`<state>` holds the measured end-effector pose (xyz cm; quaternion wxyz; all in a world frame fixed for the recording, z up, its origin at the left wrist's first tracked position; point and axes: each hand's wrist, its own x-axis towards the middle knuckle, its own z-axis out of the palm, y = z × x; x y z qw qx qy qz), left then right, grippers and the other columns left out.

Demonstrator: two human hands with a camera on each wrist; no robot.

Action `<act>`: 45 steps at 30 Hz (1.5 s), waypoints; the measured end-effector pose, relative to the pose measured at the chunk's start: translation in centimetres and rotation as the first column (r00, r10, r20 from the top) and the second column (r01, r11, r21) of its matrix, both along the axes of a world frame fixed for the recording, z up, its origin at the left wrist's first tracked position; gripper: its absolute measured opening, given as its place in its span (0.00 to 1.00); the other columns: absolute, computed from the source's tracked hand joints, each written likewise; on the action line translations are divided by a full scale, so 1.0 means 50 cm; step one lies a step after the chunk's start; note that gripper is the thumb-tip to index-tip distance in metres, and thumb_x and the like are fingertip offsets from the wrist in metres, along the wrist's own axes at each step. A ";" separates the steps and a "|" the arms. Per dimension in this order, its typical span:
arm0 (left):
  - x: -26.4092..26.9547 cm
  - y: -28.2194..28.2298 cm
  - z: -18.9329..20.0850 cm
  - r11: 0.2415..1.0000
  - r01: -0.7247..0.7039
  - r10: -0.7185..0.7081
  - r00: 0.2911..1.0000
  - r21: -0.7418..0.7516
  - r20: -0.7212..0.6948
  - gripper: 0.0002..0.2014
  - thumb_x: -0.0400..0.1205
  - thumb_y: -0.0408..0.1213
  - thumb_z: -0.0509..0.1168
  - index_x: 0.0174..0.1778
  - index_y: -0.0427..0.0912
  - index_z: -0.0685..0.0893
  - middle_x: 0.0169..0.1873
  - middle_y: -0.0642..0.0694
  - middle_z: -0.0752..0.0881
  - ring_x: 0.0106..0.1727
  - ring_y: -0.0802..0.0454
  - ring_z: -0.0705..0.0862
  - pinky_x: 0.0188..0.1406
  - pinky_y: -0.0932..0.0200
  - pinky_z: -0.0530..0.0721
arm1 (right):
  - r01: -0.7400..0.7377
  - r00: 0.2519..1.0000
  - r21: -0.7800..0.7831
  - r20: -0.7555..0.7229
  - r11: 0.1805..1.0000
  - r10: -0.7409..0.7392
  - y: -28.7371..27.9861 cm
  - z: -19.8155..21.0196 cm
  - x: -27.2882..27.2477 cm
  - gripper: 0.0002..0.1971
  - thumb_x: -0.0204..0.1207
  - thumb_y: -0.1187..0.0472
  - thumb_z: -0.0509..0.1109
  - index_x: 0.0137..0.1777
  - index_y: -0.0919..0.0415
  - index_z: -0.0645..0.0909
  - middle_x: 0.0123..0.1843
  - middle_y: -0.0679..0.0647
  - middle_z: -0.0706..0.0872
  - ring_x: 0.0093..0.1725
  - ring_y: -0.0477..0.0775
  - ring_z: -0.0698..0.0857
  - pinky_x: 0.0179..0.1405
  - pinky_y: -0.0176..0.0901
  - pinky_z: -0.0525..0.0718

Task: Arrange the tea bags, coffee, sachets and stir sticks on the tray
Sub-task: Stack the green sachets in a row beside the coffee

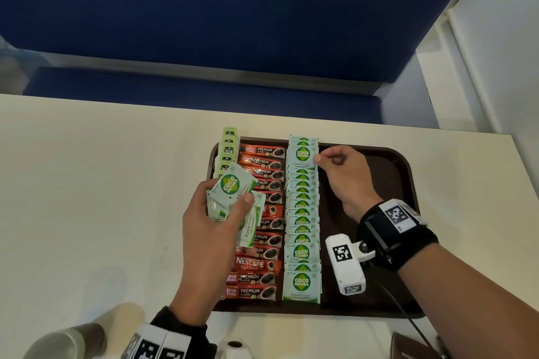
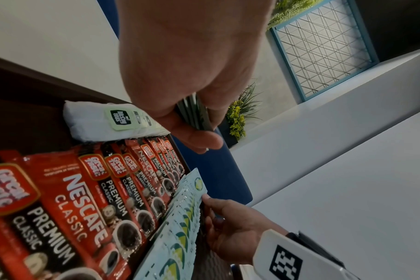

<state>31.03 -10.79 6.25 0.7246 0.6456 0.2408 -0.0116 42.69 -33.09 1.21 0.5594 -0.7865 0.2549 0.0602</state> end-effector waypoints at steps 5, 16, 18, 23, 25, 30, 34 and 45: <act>0.008 -0.007 0.002 1.000 0.024 -0.024 1.000 0.002 -0.008 0.17 0.84 0.38 0.80 0.66 0.50 0.86 0.57 0.48 0.97 0.55 0.42 0.97 0.53 0.36 0.96 | 0.000 0.999 0.027 0.044 1.000 -0.001 0.015 0.053 -0.028 0.09 0.84 0.56 0.80 0.58 0.58 0.87 0.53 0.51 0.92 0.50 0.45 0.88 0.37 0.21 0.80; 0.043 -0.070 0.016 0.987 0.070 -0.072 0.997 -0.146 -0.009 0.14 0.87 0.44 0.75 0.66 0.46 0.86 0.54 0.44 0.97 0.50 0.43 0.97 0.40 0.46 0.94 | -0.281 0.938 0.419 -0.071 0.863 0.339 0.055 0.140 -0.165 0.24 0.71 0.59 0.89 0.66 0.58 0.87 0.51 0.57 0.94 0.43 0.57 0.93 0.48 0.49 0.92; 0.045 -0.068 0.017 0.981 0.075 -0.079 0.997 -0.181 -0.014 0.13 0.89 0.43 0.73 0.66 0.45 0.85 0.53 0.41 0.96 0.43 0.42 0.96 0.28 0.51 0.91 | -0.220 0.958 0.460 -0.066 0.860 0.280 0.039 0.137 -0.163 0.20 0.75 0.63 0.86 0.65 0.62 0.87 0.52 0.60 0.94 0.42 0.60 0.92 0.52 0.53 0.93; 0.043 -0.065 0.022 0.986 0.109 -0.110 0.994 -0.129 -0.003 0.15 0.84 0.33 0.78 0.64 0.44 0.84 0.53 0.45 0.96 0.38 0.44 0.96 0.22 0.53 0.90 | -0.187 0.970 0.492 -0.045 0.850 0.239 0.017 0.140 -0.163 0.17 0.79 0.67 0.82 0.66 0.66 0.86 0.59 0.62 0.95 0.45 0.63 0.92 0.53 0.53 0.95; 0.042 -0.066 0.027 0.988 0.121 -0.121 0.993 -0.100 0.006 0.15 0.83 0.33 0.79 0.63 0.45 0.84 0.53 0.46 0.96 0.35 0.45 0.95 0.22 0.54 0.90 | -0.178 0.973 0.486 -0.043 0.855 0.228 0.016 0.140 -0.166 0.16 0.79 0.67 0.82 0.66 0.67 0.86 0.59 0.62 0.95 0.47 0.63 0.94 0.55 0.53 0.96; 0.045 -0.058 0.027 0.990 0.137 -0.138 0.990 0.040 0.035 0.15 0.82 0.34 0.81 0.59 0.50 0.85 0.55 0.52 0.95 0.34 0.44 0.95 0.21 0.54 0.89 | -0.276 0.947 0.379 -0.051 0.883 0.318 0.006 0.145 -0.156 0.10 0.86 0.58 0.76 0.62 0.61 0.91 0.58 0.56 0.96 0.53 0.60 0.96 0.57 0.52 0.96; 0.052 -0.042 0.022 0.975 0.202 -0.206 0.977 0.091 0.045 0.15 0.82 0.33 0.81 0.58 0.50 0.84 0.54 0.52 0.94 0.43 0.45 0.97 0.23 0.47 0.93 | -0.461 0.881 0.153 -0.041 0.874 0.471 -0.015 0.144 -0.132 0.08 0.84 0.51 0.78 0.61 0.46 0.92 0.58 0.47 0.94 0.59 0.51 0.91 0.60 0.45 0.88; 0.044 -0.013 0.014 0.983 0.145 -0.144 0.989 0.112 -0.009 0.15 0.83 0.39 0.81 0.60 0.54 0.84 0.54 0.50 0.96 0.25 0.41 0.92 0.25 0.52 0.91 | -0.281 0.959 -0.006 0.039 0.960 0.281 -0.040 0.069 -0.028 0.04 0.87 0.63 0.75 0.57 0.56 0.90 0.51 0.53 0.96 0.46 0.47 0.91 0.52 0.43 0.90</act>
